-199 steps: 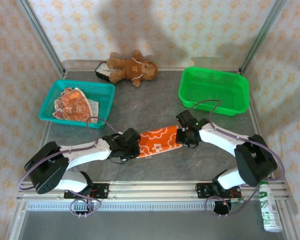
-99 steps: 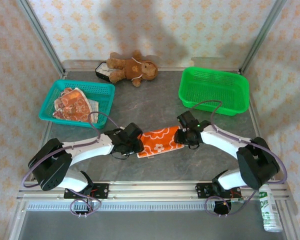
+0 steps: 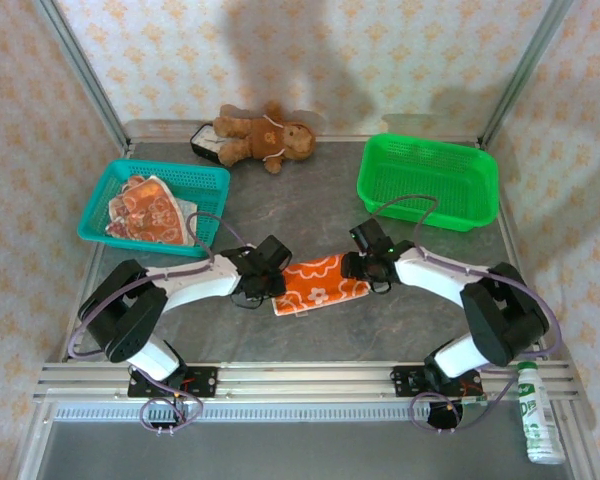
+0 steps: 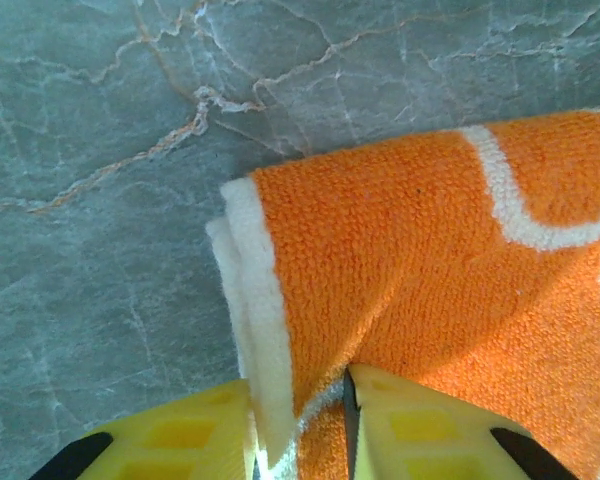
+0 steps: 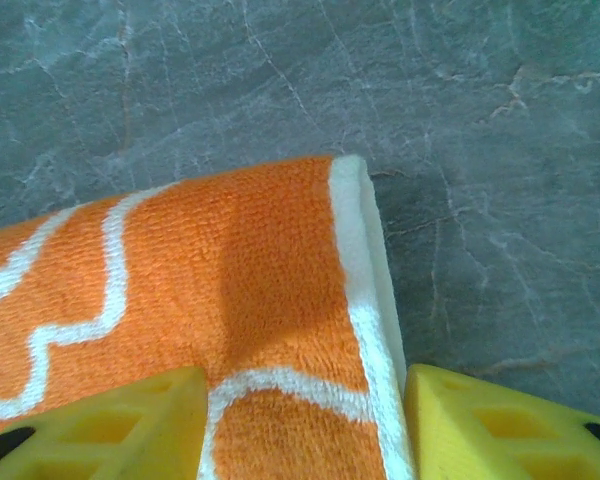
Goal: Fold and stack the towels
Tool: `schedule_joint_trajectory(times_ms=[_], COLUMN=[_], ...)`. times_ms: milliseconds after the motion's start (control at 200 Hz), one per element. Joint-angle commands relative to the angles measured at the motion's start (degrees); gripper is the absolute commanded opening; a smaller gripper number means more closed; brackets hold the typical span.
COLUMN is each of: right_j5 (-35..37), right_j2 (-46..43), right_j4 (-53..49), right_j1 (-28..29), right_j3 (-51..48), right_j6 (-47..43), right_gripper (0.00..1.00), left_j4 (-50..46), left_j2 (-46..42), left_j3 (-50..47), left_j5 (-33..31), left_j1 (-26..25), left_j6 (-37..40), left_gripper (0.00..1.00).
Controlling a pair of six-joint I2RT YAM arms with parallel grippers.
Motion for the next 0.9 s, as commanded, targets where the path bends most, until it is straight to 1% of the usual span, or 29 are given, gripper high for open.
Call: schedule_joint_trajectory(times_ms=[0,105,295,330,410,530,656,771,896], right_j5=[1.51,1.33,-0.48,-0.93,-2.4,-1.84,-0.56,-1.43,-2.44], right_j2=[1.86,2.93,3.65,3.21,1.39,-2.45,-5.63,-5.31,-2.29], right_j4=[2.35,3.0,3.43,3.71,3.78,2.31,1.04,1.54,2.52], right_j1=[0.16,0.16,0.85,0.95,0.95,0.95,0.82,0.77,1.06], right_j3=[-0.21,-1.42,-3.3,-3.66,-3.87,-3.38,-3.6,-4.28,-4.72], right_j6=[-1.57,-1.18,-0.35,0.06,0.69,1.06,0.09,0.2,0.59], right_gripper=[0.54,0.53,0.49,0.49,0.5,0.52,0.52,0.49,0.44], left_j4=[-2.13,-2.9,-1.51,-1.8,-4.62,-7.25,-7.63,-6.87,-6.15], left_j2=[1.46,2.16,2.35,2.63,3.46,3.17,2.99,3.12,3.04], left_j3=[0.79,0.64,0.18,0.29,1.04,1.23,0.96,1.02,1.05], left_j5=[-2.48,-3.1,-2.6,-2.87,-4.77,-7.4,-7.53,-6.72,-5.67], left_j1=[0.7,1.15,1.38,1.53,1.89,2.44,2.52,2.52,2.53], left_j6=[1.24,1.2,1.29,1.37,1.61,2.44,3.16,3.18,3.35], left_gripper=[0.25,0.22,0.22,0.22,0.16,0.14,0.14,0.14,0.14])
